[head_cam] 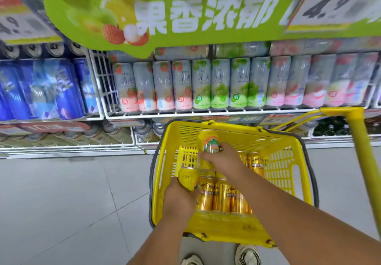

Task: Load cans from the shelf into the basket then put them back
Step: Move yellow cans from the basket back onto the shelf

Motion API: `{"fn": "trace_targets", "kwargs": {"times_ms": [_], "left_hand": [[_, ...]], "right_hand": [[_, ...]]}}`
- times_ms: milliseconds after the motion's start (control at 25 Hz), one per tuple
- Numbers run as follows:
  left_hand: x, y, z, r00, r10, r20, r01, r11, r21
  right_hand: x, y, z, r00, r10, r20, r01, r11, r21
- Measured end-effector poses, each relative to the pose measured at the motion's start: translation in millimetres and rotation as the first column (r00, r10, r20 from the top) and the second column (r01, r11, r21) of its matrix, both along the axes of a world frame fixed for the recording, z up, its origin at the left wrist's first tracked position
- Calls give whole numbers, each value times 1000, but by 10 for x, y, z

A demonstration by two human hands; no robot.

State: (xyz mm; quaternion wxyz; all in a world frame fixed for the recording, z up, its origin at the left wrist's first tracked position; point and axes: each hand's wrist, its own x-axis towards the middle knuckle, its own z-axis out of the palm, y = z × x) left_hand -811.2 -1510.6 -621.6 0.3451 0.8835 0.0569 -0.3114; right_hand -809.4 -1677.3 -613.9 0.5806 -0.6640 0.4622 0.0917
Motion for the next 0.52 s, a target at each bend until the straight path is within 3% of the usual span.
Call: {"fn": "trace_targets", "kwargs": {"times_ms": [320, 520], "left_hand": [[236, -10, 1230, 999, 3, 53, 3, 993, -114], [340, -97, 2179, 994, 24, 109, 0, 977, -214]], "right_hand": [[-466, -300, 958, 996, -15, 93, 9, 998, 65], [-623, -377, 1922, 981, -28, 194, 18, 998, 55]]}}
